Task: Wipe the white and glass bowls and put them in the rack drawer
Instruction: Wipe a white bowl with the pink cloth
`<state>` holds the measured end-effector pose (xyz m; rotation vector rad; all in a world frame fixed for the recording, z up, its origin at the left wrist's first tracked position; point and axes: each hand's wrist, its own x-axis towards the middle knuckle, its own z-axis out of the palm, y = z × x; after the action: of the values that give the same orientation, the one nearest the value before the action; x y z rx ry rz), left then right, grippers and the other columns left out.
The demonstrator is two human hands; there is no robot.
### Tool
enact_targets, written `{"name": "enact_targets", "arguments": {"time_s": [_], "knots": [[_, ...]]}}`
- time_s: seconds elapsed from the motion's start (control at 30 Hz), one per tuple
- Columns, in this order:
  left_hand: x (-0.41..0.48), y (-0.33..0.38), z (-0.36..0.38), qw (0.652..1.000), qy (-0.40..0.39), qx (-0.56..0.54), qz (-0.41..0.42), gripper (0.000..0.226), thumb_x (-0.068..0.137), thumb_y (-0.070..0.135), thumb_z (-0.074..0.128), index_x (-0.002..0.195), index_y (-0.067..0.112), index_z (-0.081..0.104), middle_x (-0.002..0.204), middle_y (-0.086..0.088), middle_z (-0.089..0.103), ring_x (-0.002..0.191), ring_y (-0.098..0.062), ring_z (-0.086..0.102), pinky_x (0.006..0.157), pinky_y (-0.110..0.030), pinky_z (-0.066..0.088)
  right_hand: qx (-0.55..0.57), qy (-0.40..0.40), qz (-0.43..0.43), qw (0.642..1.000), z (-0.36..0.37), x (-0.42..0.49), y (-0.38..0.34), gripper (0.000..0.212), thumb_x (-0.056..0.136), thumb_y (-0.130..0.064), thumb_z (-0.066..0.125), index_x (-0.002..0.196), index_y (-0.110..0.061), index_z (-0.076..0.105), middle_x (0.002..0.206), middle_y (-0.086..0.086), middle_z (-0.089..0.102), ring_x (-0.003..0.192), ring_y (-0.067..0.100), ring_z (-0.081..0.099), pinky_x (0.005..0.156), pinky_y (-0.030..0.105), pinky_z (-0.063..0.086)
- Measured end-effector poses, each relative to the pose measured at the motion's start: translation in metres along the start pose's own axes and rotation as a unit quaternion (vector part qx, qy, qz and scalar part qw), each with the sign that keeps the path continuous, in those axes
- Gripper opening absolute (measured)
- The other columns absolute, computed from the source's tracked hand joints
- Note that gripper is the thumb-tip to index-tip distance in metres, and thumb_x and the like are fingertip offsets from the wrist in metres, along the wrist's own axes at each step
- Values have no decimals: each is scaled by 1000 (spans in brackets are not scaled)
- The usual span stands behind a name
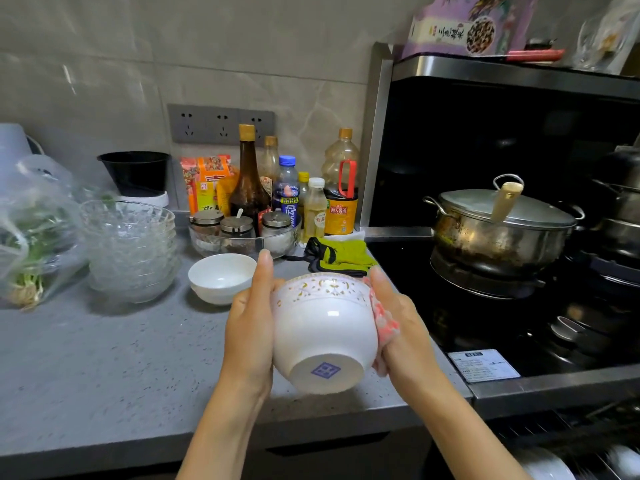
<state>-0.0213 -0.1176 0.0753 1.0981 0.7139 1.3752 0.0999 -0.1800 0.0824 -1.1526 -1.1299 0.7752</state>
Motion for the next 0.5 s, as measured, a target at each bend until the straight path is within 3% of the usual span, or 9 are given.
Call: {"name": "enact_targets", "arguments": {"time_s": [0.1, 0.17, 0.23, 0.27, 0.37, 0.43, 0.5], "knots": [[2, 3, -3, 994, -52, 88, 28, 57, 86, 53, 39, 51, 10, 53, 43, 1, 53, 43, -6, 55, 49, -15, 44, -16, 1, -37, 999, -6, 7, 2, 68, 93, -48, 37, 58, 10, 43, 38, -1, 39, 31, 7, 37, 34, 14, 27], [7, 6, -5, 983, -103, 142, 53, 60, 89, 52, 37, 49, 9, 50, 43, 2, 51, 44, -4, 52, 49, -9, 40, -47, -28, -87, 995, -11, 12, 4, 71, 96, -51, 44, 51, 5, 43, 42, 1, 37, 40, 13, 38, 43, 16, 30], [9, 7, -4, 960, -167, 210, 81, 71, 89, 65, 38, 46, 9, 47, 46, -1, 48, 47, -9, 48, 52, -18, 39, -141, -45, -122, 981, -14, 17, 8, 60, 93, -49, 44, 41, -19, 40, 42, -3, 37, 43, 11, 37, 48, 23, 31], [10, 5, -3, 945, -183, 252, 100, 77, 87, 72, 38, 47, 7, 43, 47, -5, 44, 46, -13, 43, 51, -26, 35, -184, -47, -129, 973, -14, 19, 10, 59, 92, -49, 44, 41, -19, 39, 41, -3, 38, 42, 11, 38, 48, 26, 30], [8, -1, 3, 922, -163, 308, 165, 77, 78, 73, 34, 48, 3, 35, 45, -16, 35, 44, -23, 33, 47, -39, 24, -211, -35, -148, 966, -11, 20, 13, 60, 90, -53, 42, 46, -12, 42, 43, 4, 42, 43, 16, 41, 47, 26, 30], [5, -3, 7, 934, -134, 277, 179, 76, 83, 72, 38, 43, 6, 34, 42, -14, 34, 41, -23, 34, 44, -37, 23, -173, -16, -156, 972, -9, 17, 13, 60, 93, -49, 41, 50, -8, 48, 45, 2, 46, 45, 10, 44, 50, 17, 33], [2, -5, 9, 964, -78, 205, 148, 78, 87, 66, 43, 46, 0, 37, 45, -11, 36, 40, -18, 37, 43, -30, 24, -116, 19, -126, 985, -8, 14, 16, 56, 94, -46, 37, 66, -5, 62, 55, -2, 58, 56, 4, 56, 59, 12, 40]]}}
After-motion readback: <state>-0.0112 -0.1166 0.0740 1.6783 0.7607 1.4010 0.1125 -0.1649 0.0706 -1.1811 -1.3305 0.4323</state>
